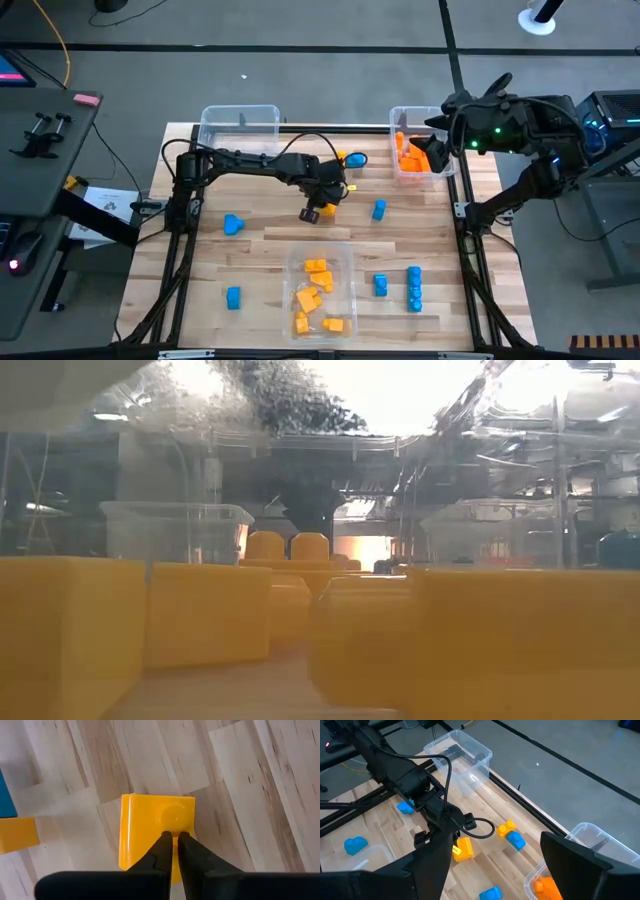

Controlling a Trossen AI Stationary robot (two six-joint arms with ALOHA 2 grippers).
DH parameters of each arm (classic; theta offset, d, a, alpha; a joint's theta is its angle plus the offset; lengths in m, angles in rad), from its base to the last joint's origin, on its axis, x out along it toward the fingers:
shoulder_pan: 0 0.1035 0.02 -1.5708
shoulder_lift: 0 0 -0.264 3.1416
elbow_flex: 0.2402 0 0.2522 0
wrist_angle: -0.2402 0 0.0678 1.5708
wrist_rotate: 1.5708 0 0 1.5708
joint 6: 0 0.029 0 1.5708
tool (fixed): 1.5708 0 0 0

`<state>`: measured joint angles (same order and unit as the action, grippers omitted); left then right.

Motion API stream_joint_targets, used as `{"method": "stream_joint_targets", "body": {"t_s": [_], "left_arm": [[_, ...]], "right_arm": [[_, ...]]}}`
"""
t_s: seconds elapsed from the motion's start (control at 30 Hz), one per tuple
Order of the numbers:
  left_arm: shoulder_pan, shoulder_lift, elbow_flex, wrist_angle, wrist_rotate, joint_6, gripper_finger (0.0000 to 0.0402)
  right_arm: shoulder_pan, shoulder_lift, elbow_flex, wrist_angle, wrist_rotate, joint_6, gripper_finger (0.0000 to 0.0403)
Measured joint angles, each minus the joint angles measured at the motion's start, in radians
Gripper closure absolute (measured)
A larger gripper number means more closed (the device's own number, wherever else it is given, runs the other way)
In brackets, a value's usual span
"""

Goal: Sort blocks
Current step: Put the yellow game piece into the bottom transparent bin

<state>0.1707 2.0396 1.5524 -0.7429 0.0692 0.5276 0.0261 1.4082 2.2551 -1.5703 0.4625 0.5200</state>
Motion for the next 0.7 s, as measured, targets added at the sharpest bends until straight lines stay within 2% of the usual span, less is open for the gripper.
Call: {"method": "stream_joint_targets", "body": {"t_s": [0.17, 0.3, 0.47, 0.7], "left_arm": [[0.000, 0.000, 0.005, 0.006, -0.012, -0.013, 0.0399], [0.006, 0.000, 0.012, 0.002, -0.015, -0.049, 0.0384], [0.005, 0.005, 0.013, 0.003, -0.021, -0.034, 0.0348], [-0.003, 0.003, 0.013, -0.001, -0.059, -0.072, 0.0267]], "right_arm": [[0.000, 0.000, 0.000, 0.000, 0.000, 0.007, 0.0104], [0.000, 0.000, 0.000, 0.000, 0.000, 0.005, 0.0104], [0.000, 0.000, 0.000, 0.000, -0.001, -0.001, 0.0104], [0.000, 0.000, 0.000, 0.000, -0.001, -0.004, 0.0104]]}}
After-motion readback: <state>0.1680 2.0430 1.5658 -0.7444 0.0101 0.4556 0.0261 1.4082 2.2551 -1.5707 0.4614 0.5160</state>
